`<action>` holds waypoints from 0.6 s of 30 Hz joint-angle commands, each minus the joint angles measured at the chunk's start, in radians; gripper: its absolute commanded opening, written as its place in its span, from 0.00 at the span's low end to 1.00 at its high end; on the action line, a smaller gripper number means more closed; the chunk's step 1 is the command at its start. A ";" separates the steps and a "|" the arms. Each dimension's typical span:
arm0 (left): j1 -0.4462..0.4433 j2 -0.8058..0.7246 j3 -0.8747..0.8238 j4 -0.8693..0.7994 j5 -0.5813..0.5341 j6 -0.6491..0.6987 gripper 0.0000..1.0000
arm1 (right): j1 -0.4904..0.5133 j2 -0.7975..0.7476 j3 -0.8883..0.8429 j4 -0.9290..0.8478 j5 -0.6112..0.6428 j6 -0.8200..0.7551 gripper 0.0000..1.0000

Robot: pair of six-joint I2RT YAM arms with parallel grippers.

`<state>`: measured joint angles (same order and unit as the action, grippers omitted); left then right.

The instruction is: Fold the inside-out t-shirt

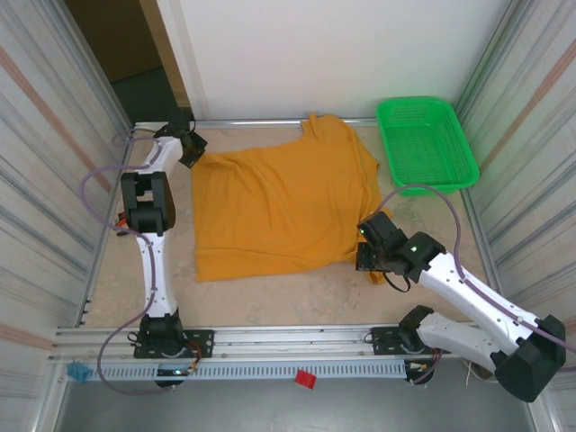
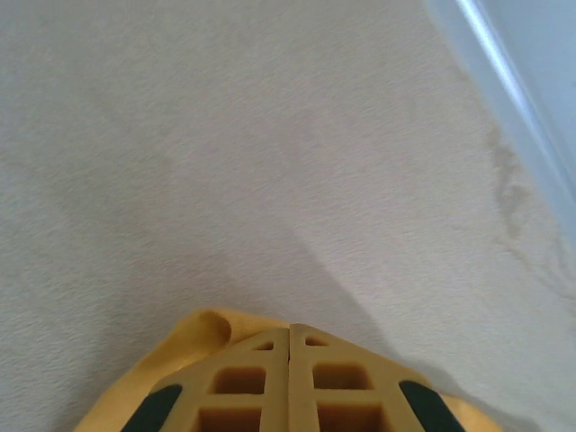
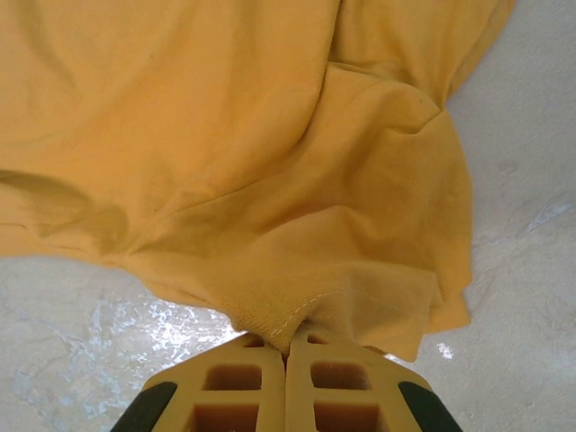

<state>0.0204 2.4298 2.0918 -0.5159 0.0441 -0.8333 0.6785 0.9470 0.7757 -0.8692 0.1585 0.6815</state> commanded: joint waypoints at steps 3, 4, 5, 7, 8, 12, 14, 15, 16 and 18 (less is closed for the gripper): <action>0.030 0.038 0.143 0.024 0.041 0.007 0.00 | -0.016 -0.025 -0.001 -0.041 0.027 0.030 0.00; 0.036 0.053 0.172 0.021 0.048 -0.001 0.00 | -0.017 -0.026 -0.001 -0.042 0.027 0.029 0.00; 0.043 0.074 0.209 0.014 0.062 -0.009 0.00 | -0.021 -0.029 -0.003 -0.043 0.026 0.030 0.00; 0.052 0.119 0.280 -0.015 0.073 -0.024 0.00 | -0.024 -0.031 -0.004 -0.051 0.024 0.030 0.00; 0.056 0.143 0.310 -0.024 0.077 -0.028 0.00 | -0.026 -0.034 -0.004 -0.053 0.024 0.029 0.00; 0.087 0.203 0.343 0.026 0.131 -0.072 0.00 | -0.029 -0.046 -0.005 -0.068 0.023 0.029 0.00; 0.092 0.196 0.338 0.019 0.187 -0.061 0.00 | -0.031 -0.053 -0.003 -0.074 0.020 0.032 0.00; 0.083 0.171 0.317 0.005 0.184 -0.028 0.00 | -0.031 -0.056 -0.006 -0.075 0.019 0.033 0.00; 0.069 0.123 0.269 -0.015 0.156 0.012 0.09 | -0.031 -0.058 -0.007 -0.073 0.018 0.033 0.00; 0.041 -0.013 0.064 0.051 0.098 0.042 0.34 | -0.032 -0.056 -0.012 -0.065 0.018 0.033 0.00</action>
<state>0.1043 2.5782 2.2925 -0.4831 0.1593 -0.8455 0.6537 0.9024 0.7757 -0.9142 0.1608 0.6819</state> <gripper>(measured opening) 0.251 0.042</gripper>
